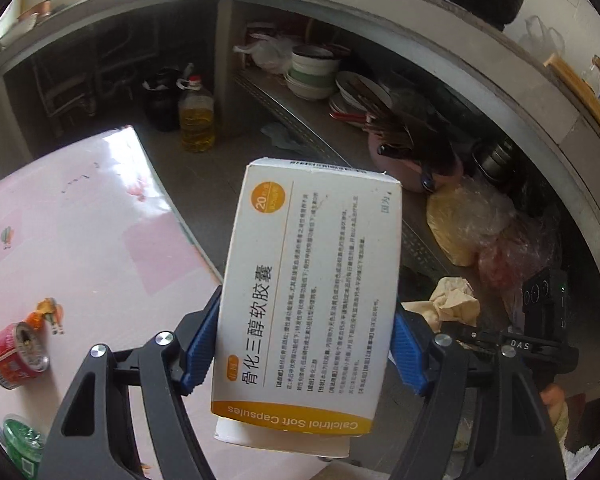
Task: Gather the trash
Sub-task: 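Carry the medicine box and tan paper over the blue basket and open both grippers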
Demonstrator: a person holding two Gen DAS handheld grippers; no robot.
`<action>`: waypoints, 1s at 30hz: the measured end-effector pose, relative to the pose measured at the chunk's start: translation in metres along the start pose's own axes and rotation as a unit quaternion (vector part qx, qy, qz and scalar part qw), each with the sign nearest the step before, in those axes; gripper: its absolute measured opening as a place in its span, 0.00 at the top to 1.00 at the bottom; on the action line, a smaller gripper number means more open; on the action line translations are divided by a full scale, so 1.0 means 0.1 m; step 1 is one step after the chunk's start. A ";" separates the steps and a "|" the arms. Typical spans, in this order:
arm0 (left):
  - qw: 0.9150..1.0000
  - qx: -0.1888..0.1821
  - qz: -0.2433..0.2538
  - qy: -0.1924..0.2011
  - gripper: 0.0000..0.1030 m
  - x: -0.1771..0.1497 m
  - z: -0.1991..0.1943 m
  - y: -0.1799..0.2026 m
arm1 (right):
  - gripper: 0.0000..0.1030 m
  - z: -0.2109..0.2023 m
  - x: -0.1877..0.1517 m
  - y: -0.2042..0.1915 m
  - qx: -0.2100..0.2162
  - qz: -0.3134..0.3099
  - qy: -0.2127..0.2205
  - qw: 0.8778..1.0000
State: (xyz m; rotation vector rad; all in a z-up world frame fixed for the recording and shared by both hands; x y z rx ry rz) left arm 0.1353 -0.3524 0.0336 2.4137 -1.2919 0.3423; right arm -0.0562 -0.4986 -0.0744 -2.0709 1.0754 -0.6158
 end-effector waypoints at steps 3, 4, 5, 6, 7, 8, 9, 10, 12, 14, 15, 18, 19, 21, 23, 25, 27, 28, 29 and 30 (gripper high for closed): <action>0.999 -0.006 0.006 -0.038 0.30 0.05 0.40 0.25 | 0.94 -0.08 0.05 0.27 -0.048 0.026 0.026 0.998; 0.999 -0.006 0.007 -0.050 0.30 0.06 0.52 0.33 | 0.94 -0.10 0.08 0.36 -0.061 0.030 0.032 0.997; 0.998 -0.007 0.005 -0.063 0.30 0.08 0.66 0.40 | 0.94 -0.09 0.12 0.45 -0.072 0.038 0.034 0.996; 0.997 -0.008 0.004 -0.075 0.30 0.09 0.79 0.47 | 0.94 -0.07 0.14 0.52 -0.079 0.046 0.034 0.995; 0.996 -0.006 0.002 -0.084 0.30 0.10 0.92 0.52 | 0.94 -0.04 0.16 0.58 -0.088 0.051 0.034 0.994; 0.996 -0.006 0.002 -0.092 0.30 0.12 1.04 0.57 | 0.94 0.00 0.18 0.64 -0.099 0.055 0.034 0.993; 0.995 -0.003 0.003 -0.101 0.30 0.13 1.15 0.62 | 0.94 0.01 0.19 0.71 -0.106 0.059 0.032 0.992; 0.994 -0.002 0.002 -0.112 0.30 0.14 1.27 0.66 | 0.94 0.04 0.22 0.78 -0.113 0.062 0.029 0.991; 0.991 0.001 -0.001 -0.134 0.30 0.18 1.52 0.70 | 0.94 0.15 0.28 0.86 -0.129 0.067 0.023 0.989; 0.988 0.010 -0.004 -0.151 0.30 0.21 1.74 0.73 | 0.94 0.28 0.35 0.92 -0.138 0.068 0.014 0.988; 0.988 0.016 -0.001 -0.155 0.30 0.23 1.82 0.74 | 0.94 0.35 0.40 0.94 -0.147 0.066 0.011 0.987; 0.988 0.026 0.016 -0.154 0.29 0.31 2.03 0.81 | 0.94 0.57 0.56 1.01 -0.167 0.064 -0.001 0.984; 0.987 0.024 0.015 -0.155 0.28 0.34 2.10 0.82 | 0.94 0.64 0.63 1.04 -0.175 0.063 -0.002 0.983; 0.988 0.019 0.005 -0.153 0.20 0.42 2.22 0.80 | 0.90 0.80 0.76 1.11 -0.195 0.057 -0.009 0.979; 0.990 0.021 -0.004 -0.137 0.17 0.50 2.28 0.77 | 0.86 0.90 0.84 1.23 -0.205 0.049 -0.017 0.977; 0.992 0.021 -0.008 -0.126 0.16 0.55 2.29 0.75 | 0.60 1.12 0.98 1.32 -0.224 0.031 -0.027 0.974; 0.992 0.010 -0.021 -0.123 0.15 0.57 2.24 0.69 | 0.45 1.28 1.06 1.43 -0.232 0.029 -0.037 0.972; 0.992 -0.001 -0.029 -0.120 0.15 0.57 2.19 0.66 | 0.45 1.28 1.03 1.50 -0.231 0.032 -0.042 0.972; 0.992 -0.008 -0.036 -0.117 0.15 0.56 2.13 0.61 | 0.45 1.31 1.05 1.54 -0.226 0.037 -0.045 0.972; 0.993 -0.011 -0.042 -0.113 0.15 0.56 2.07 0.57 | 0.45 1.30 1.04 1.57 -0.220 0.043 -0.043 0.974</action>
Point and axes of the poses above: each gripper's, at about its wrist camera, not at the fingertips, and z roughly the way its jaws point, y to its right, x to its top, the point moved 4 cm from there along z, roughly the way its jaws point, and after that the axes turned 10 degrees about -y, right-handed, at the moved point
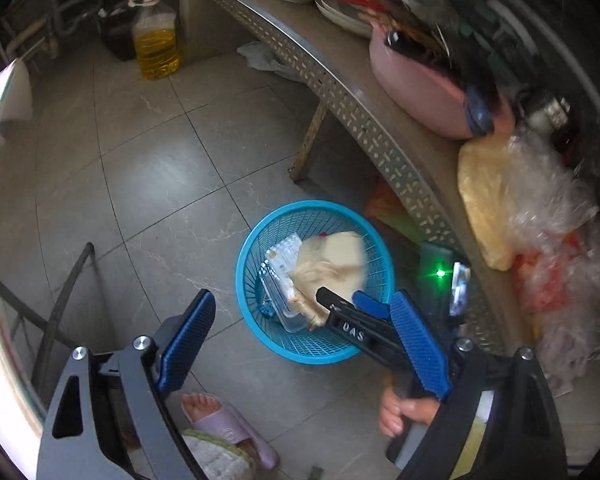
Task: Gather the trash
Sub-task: 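Carry the medicine box and tan paper over the blue basket and open both grippers, then move both open grippers back over the table toward the red cans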
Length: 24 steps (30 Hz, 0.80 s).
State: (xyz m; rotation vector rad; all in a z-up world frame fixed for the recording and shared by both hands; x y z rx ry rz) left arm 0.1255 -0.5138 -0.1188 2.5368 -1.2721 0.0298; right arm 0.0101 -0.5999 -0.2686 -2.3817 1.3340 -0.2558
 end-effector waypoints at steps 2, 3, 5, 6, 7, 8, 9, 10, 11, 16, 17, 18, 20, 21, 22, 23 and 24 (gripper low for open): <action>1.000 -0.007 -0.009 0.011 0.15 -0.03 -0.12 -0.06 | 0.41 -0.06 -0.04 0.04 0.016 0.006 0.013 1.000; 1.000 -0.006 -0.012 0.016 0.15 -0.04 -0.18 -0.09 | 0.40 -0.07 -0.06 0.06 0.017 0.009 0.020 1.000; 0.999 -0.002 -0.018 0.031 0.15 -0.07 -0.32 -0.13 | 0.40 -0.14 -0.09 0.09 0.023 0.014 0.031 0.999; 0.999 0.000 -0.019 0.040 0.15 -0.10 -0.39 -0.14 | 0.40 -0.16 -0.09 0.09 0.026 0.016 0.035 0.999; 0.999 0.004 -0.019 0.046 0.15 -0.12 -0.46 -0.16 | 0.40 -0.20 -0.12 0.10 0.027 0.018 0.040 0.999; 0.998 0.006 -0.019 0.051 0.15 -0.14 -0.53 -0.18 | 0.40 -0.23 -0.12 0.10 0.028 0.018 0.045 0.998; 0.998 0.008 -0.019 0.058 0.15 -0.17 -0.60 -0.19 | 0.40 -0.29 -0.17 0.10 0.029 0.015 0.050 0.998; 0.998 0.007 -0.020 0.064 0.15 -0.22 -0.67 -0.20 | 0.40 -0.33 -0.19 0.07 0.031 0.013 0.054 0.998; 0.997 0.005 -0.022 0.069 0.15 -0.26 -0.73 -0.22 | 0.39 -0.37 -0.22 0.04 0.035 0.011 0.057 0.998; 0.995 0.003 -0.017 0.094 0.15 -0.53 -1.04 -0.30 | 0.38 -0.56 -0.43 -0.10 0.053 -0.010 0.075 0.996; 0.995 0.004 -0.016 0.098 0.15 -0.59 -1.10 -0.32 | 0.38 -0.59 -0.47 -0.14 0.054 -0.016 0.078 0.995; 0.995 0.005 -0.015 0.103 0.15 -0.66 -1.14 -0.33 | 0.38 -0.62 -0.52 -0.17 0.054 -0.020 0.079 0.995; 0.994 0.008 -0.015 0.111 0.15 -0.79 -1.24 -0.39 | 0.38 -0.69 -0.60 -0.26 0.062 -0.031 0.083 0.994; 0.993 0.009 -0.015 0.115 0.15 -0.85 -1.30 -0.42 | 0.38 -0.72 -0.63 -0.29 0.065 -0.034 0.085 0.994; 0.993 0.012 -0.017 0.119 0.15 -0.91 -1.34 -0.45 | 0.37 -0.76 -0.67 -0.34 0.070 -0.040 0.086 0.993; 0.992 0.014 -0.019 0.123 0.15 -0.97 -1.40 -0.49 | 0.37 -0.79 -0.71 -0.38 0.073 -0.043 0.087 0.993; 0.992 0.017 -0.020 0.127 0.15 -1.03 -1.45 -0.52 | 0.36 -0.83 -0.74 -0.43 0.078 -0.048 0.088 0.992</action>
Point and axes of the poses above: each gripper's, at about its wrist camera, not at the fingertips, and z roughly the way its jaws point, y to its right, x to its top, the point moved 4 cm from there along z, roughly the way its jaws point, and after that the axes turned 10 degrees about -y, right-handed, at the moved point
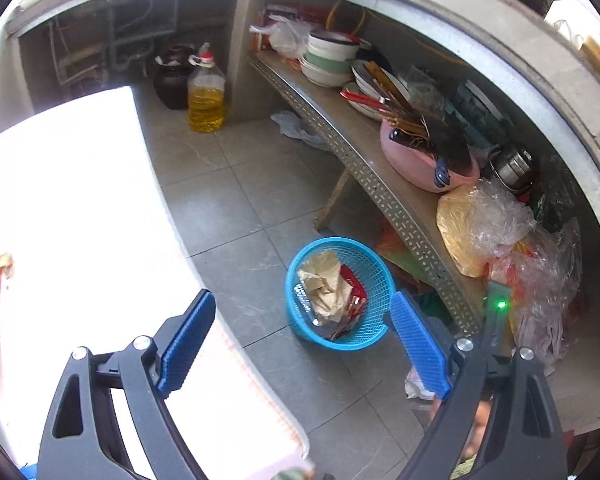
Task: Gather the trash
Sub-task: 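Move both open grippers back over the table toward the red cans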
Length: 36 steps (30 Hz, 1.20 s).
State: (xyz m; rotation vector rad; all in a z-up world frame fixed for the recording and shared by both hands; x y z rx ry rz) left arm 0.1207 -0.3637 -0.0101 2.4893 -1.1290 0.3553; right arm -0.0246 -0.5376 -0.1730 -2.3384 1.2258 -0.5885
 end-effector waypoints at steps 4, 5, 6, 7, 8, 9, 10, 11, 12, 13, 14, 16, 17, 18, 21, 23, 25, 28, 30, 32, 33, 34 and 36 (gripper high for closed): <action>1.000 0.009 -0.005 0.021 0.15 -0.18 -0.27 -0.19 | 0.31 -0.14 -0.06 -0.20 0.019 -0.018 0.003 1.000; 1.000 0.009 -0.007 0.026 0.15 -0.23 -0.33 -0.24 | 0.29 -0.17 -0.08 -0.26 0.023 -0.023 0.003 0.999; 0.999 0.009 -0.011 0.029 0.15 -0.27 -0.38 -0.30 | 0.29 -0.19 -0.09 -0.31 0.024 -0.030 0.002 0.999; 0.999 0.009 -0.017 0.033 0.15 -0.31 -0.43 -0.35 | 0.29 -0.22 -0.10 -0.36 0.025 -0.034 0.001 0.999; 0.999 0.008 -0.023 0.037 0.15 -0.35 -0.49 -0.41 | 0.29 -0.25 -0.11 -0.42 0.027 -0.039 0.001 0.999; 0.999 0.008 -0.029 0.042 0.15 -0.39 -0.55 -0.47 | 0.29 -0.29 -0.12 -0.48 0.031 -0.046 0.001 0.998; 0.998 0.008 -0.032 0.047 0.15 -0.42 -0.60 -0.51 | 0.29 -0.31 -0.13 -0.53 0.033 -0.051 0.003 0.998; 0.998 0.009 -0.035 0.053 0.15 -0.46 -0.66 -0.56 | 0.28 -0.34 -0.15 -0.58 0.036 -0.058 0.005 0.998; 0.998 0.010 -0.036 0.058 0.15 -0.48 -0.71 -0.59 | 0.28 -0.37 -0.15 -0.65 0.039 -0.065 0.007 0.997; 0.997 0.012 -0.038 0.064 0.15 -0.52 -0.77 -0.64 | 0.27 -0.40 -0.16 -0.70 0.041 -0.072 0.009 0.997; 0.997 0.014 -0.041 0.071 0.15 -0.56 -0.84 -0.69 | 0.27 -0.43 -0.17 -0.75 0.043 -0.078 0.011 0.996; 0.995 0.018 -0.047 0.081 0.14 -0.63 -0.95 -0.79 | 0.26 -0.48 -0.18 -0.85 0.050 -0.090 0.015 0.995; 0.995 0.022 -0.050 0.085 0.14 -0.66 -1.00 -0.83 | 0.26 -0.51 -0.18 -0.90 0.054 -0.095 0.016 0.994; 0.994 0.024 -0.052 0.089 0.14 -0.69 -1.04 -0.89 | 0.26 -0.52 -0.18 -0.95 0.058 -0.100 0.017 0.993; 0.992 0.031 -0.068 0.099 0.14 -0.78 -1.18 -1.04 | 0.26 -0.54 -0.20 -1.10 0.076 -0.112 0.011 0.991; 0.991 0.032 -0.083 0.104 0.14 -0.83 -1.27 -1.15 | 0.26 -0.54 -0.21 -1.20 0.089 -0.118 0.004 0.989; 0.989 0.032 -0.094 0.111 0.14 -0.87 -1.37 -1.25 | 0.26 -0.52 -0.22 -1.30 0.098 -0.125 -0.001 0.987; 0.986 0.045 -0.103 0.125 0.14 -0.92 -1.55 -1.40 | 0.26 -0.51 -0.25 -1.51 0.109 -0.147 -0.005 0.983; 0.983 0.057 -0.110 0.132 0.13 -0.94 -1.66 -1.50 | 0.26 -0.51 -0.25 -1.65 0.120 -0.162 -0.011 0.979; 0.981 0.069 -0.117 0.138 0.12 -0.97 -1.76 -1.60 | 0.26 -0.49 -0.25 -1.80 0.126 -0.177 -0.016 0.976; 0.979 0.076 -0.123 0.141 0.12 -0.98 -1.81 -1.67 | 0.26 -0.48 -0.26 -1.87 0.126 -0.186 -0.018 0.974; 0.978 0.082 -0.129 0.143 0.12 -1.00 -1.86 -1.73 | 0.26 -0.46 -0.28 -1.96 0.129 -0.197 -0.021 0.972; 0.975 0.090 -0.142 0.146 0.12 -1.05 -1.93 -1.87 | 0.26 -0.41 -0.29 -2.12 0.136 -0.210 -0.034 0.968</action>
Point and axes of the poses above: each gripper's, at about its wrist camera, not at the fingertips, and z roughly the way its jaws point, y to its right, x to its top, the point moved 4 cm from there along z, roughly the way its jaws point, and after that the axes turned 10 degrees about -y, right-handed, at the moved point
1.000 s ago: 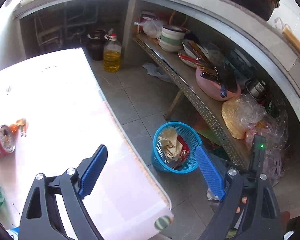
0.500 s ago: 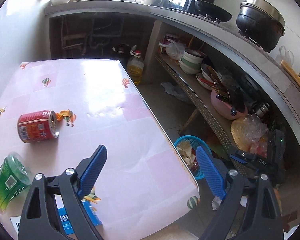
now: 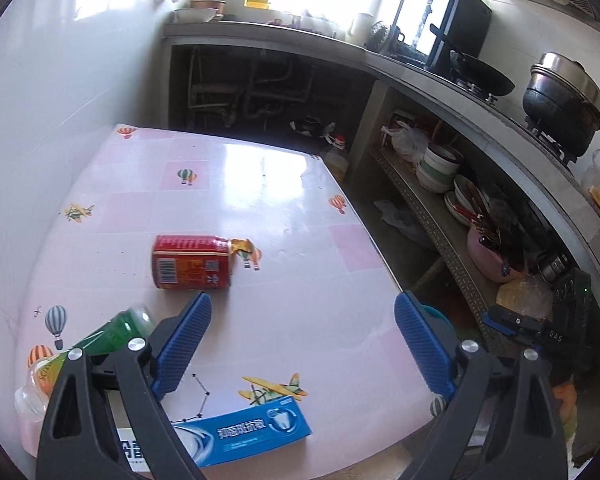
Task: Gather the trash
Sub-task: 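Move both open grippers back over the table toward the red cans, then grasp the red can with the left gripper while the right reaches the orange peel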
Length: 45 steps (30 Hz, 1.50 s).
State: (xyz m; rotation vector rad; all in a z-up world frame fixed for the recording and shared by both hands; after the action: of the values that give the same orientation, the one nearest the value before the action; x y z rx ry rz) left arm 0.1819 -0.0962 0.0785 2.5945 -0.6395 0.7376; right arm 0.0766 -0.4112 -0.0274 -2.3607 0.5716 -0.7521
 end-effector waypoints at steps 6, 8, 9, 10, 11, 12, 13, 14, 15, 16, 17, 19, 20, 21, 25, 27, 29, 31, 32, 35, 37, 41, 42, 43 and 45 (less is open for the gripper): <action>0.999 0.036 -0.024 0.003 0.12 0.00 -0.04 -0.40 | 0.26 0.34 0.16 -0.41 0.027 -0.039 -0.041 0.998; 0.999 0.046 -0.028 0.002 0.12 -0.01 -0.02 -0.51 | 0.26 0.48 0.24 -0.56 0.033 -0.051 -0.057 0.996; 0.998 0.050 -0.030 0.001 0.12 -0.01 0.00 -0.54 | 0.26 0.56 0.27 -0.63 0.037 -0.055 -0.065 0.996; 0.998 0.054 -0.034 -0.001 0.12 -0.01 0.01 -0.58 | 0.26 0.62 0.31 -0.68 0.041 -0.057 -0.074 0.995; 0.998 0.055 -0.038 -0.001 0.12 -0.02 0.02 -0.63 | 0.27 0.70 0.35 -0.74 0.044 -0.059 -0.083 0.994; 0.998 0.054 -0.041 -0.002 0.12 -0.03 0.04 -0.67 | 0.29 0.78 0.40 -0.80 0.046 -0.061 -0.091 0.993; 0.998 0.053 -0.045 -0.003 0.12 -0.03 0.05 -0.70 | 0.30 0.88 0.46 -0.86 0.047 -0.063 -0.101 0.992; 0.997 0.052 -0.048 -0.004 0.12 -0.04 0.06 -0.74 | 0.33 0.99 0.52 -0.92 0.049 -0.064 -0.111 0.990; 0.997 0.052 -0.051 -0.004 0.12 -0.04 0.07 -0.77 | 0.36 1.11 0.59 -0.98 0.051 -0.066 -0.121 0.989; 0.997 0.053 -0.053 -0.006 0.12 -0.04 0.09 -0.80 | 0.38 1.22 0.65 -1.02 0.051 -0.067 -0.129 0.988; 0.997 0.055 -0.055 -0.007 0.12 -0.03 0.11 -0.82 | 0.42 1.37 0.72 -1.07 0.045 -0.066 -0.140 0.987; 0.996 0.060 -0.059 -0.006 0.12 -0.03 0.14 -0.87 | 0.48 1.66 0.81 -1.17 0.028 -0.074 -0.161 0.984; 0.996 0.061 -0.061 -0.006 0.12 -0.03 0.15 -0.90 | 0.52 1.82 0.86 -1.22 0.015 -0.080 -0.169 0.982; 0.996 0.060 -0.062 -0.006 0.12 -0.02 0.17 -0.93 | 0.56 1.98 0.89 -1.25 0.001 -0.083 -0.179 0.980; 0.996 0.061 -0.071 -0.011 0.12 -0.02 0.23 -1.04 | 0.64 2.46 0.96 -1.29 -0.029 -0.089 -0.208 0.974; 0.995 0.064 -0.072 -0.014 0.12 -0.02 0.25 -1.10 | 0.68 2.64 0.98 -1.33 -0.047 -0.100 -0.214 0.971; 0.995 0.066 -0.074 -0.016 0.12 -0.03 0.26 -1.15 | 0.71 2.78 0.98 -1.35 -0.066 -0.113 -0.218 0.967; 0.995 0.067 -0.076 -0.018 0.12 -0.04 0.28 -1.19 | 0.73 2.89 0.99 -1.36 -0.081 -0.121 -0.221 0.964; 0.994 0.067 -0.078 -0.019 0.12 -0.04 0.28 -1.22 | 0.76 2.93 0.99 -1.36 -0.087 -0.124 -0.222 0.963; 0.994 0.068 -0.082 -0.020 0.12 -0.05 0.29 -1.27 | 0.85 2.98 1.00 -1.40 -0.102 -0.141 -0.216 0.961; 0.994 0.068 -0.084 -0.021 0.12 -0.05 0.30 -1.29 | 0.94 2.99 0.97 -1.40 -0.112 -0.150 -0.217 0.958; 0.994 0.066 -0.084 -0.022 0.12 -0.02 0.32 -1.28 | 0.99 2.91 0.98 -1.33 -0.117 -0.159 -0.212 0.957; 0.994 0.065 -0.083 -0.022 0.12 -0.01 0.32 -1.26 | 0.99 2.88 0.99 -1.31 -0.119 -0.158 -0.211 0.957; 0.994 0.064 -0.081 -0.022 0.12 -0.01 0.32 -1.25 | 0.99 2.85 0.99 -1.28 -0.122 -0.158 -0.208 0.958; 0.995 0.064 -0.078 -0.023 0.12 0.00 0.34 -1.22 | 1.00 2.77 0.99 -1.21 -0.127 -0.153 -0.204 0.959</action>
State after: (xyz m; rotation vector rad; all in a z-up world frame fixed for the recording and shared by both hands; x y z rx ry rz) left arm 0.2575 -0.0105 0.0246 2.7483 -0.4082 0.6903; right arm 0.3508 -0.2651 -0.0971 -2.7791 0.1293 -0.3070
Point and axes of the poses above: each gripper's, at about its wrist camera, not at the fingertips, and z roughly the way its jaws point, y to its right, x to its top, the point moved 4 cm from there along z, roughly the way its jaws point, and after that the axes turned 10 degrees about -y, right-handed, at the moved point
